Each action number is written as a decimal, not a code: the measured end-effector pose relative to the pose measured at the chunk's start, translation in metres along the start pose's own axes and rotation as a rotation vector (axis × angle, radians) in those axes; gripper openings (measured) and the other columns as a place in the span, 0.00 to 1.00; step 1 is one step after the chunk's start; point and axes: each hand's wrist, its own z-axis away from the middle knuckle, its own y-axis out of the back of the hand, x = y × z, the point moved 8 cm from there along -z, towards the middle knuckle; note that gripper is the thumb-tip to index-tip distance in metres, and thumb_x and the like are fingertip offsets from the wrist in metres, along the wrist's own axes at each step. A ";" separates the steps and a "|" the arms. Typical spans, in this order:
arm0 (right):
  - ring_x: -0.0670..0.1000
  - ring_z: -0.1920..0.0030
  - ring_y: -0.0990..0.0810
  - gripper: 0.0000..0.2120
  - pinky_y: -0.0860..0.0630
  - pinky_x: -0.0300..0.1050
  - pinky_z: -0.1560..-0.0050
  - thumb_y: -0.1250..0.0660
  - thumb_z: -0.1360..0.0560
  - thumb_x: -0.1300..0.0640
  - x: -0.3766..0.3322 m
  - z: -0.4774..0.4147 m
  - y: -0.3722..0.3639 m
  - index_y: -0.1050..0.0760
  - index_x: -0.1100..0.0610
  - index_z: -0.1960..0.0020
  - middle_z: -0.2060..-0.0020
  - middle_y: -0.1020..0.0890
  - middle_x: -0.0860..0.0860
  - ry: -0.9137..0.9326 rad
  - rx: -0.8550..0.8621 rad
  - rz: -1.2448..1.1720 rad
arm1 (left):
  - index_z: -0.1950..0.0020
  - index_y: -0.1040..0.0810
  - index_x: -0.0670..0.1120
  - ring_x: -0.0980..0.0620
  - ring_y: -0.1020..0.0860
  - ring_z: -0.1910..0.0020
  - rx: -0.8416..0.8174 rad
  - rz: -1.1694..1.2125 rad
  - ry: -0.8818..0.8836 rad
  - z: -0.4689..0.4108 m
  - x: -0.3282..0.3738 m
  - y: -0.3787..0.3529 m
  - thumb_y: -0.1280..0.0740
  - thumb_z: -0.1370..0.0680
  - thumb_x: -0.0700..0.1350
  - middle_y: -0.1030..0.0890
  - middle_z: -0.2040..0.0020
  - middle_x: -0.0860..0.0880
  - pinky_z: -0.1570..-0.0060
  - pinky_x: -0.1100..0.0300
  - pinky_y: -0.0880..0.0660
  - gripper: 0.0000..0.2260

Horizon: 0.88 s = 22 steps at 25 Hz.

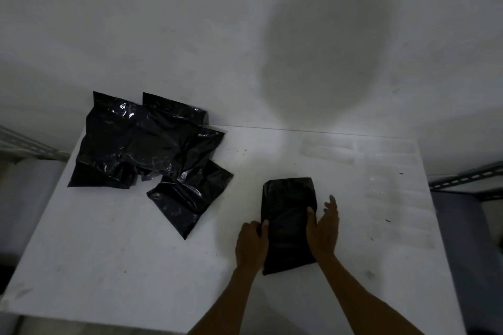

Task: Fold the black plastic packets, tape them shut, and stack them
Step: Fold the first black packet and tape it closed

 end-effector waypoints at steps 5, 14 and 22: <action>0.56 0.26 0.37 0.29 0.32 0.54 0.31 0.43 0.19 0.43 0.004 0.034 -0.012 0.41 0.55 0.22 0.25 0.37 0.56 0.448 -0.228 0.415 | 0.51 0.26 0.46 0.50 0.22 0.55 -0.024 0.209 0.212 -0.031 0.010 -0.003 0.32 0.23 0.56 0.21 0.56 0.50 0.57 0.58 0.25 0.14; 0.54 0.32 0.28 0.34 0.28 0.53 0.33 0.34 0.22 0.45 0.036 0.034 0.011 0.44 0.52 0.22 0.29 0.30 0.55 -0.089 -0.071 -0.086 | 0.61 0.18 0.47 0.52 0.21 0.60 -0.240 0.246 0.301 -0.046 0.008 -0.011 0.31 0.23 0.48 0.18 0.60 0.50 0.59 0.62 0.24 0.09; 0.54 0.49 0.17 0.22 0.21 0.57 0.41 0.24 0.28 0.53 0.040 -0.042 0.000 0.24 0.54 0.36 0.49 0.15 0.55 -0.298 -0.165 -0.286 | 0.53 0.23 0.54 0.52 0.20 0.55 0.104 0.353 0.297 -0.045 0.011 0.008 0.33 0.21 0.51 0.18 0.54 0.52 0.52 0.55 0.21 0.02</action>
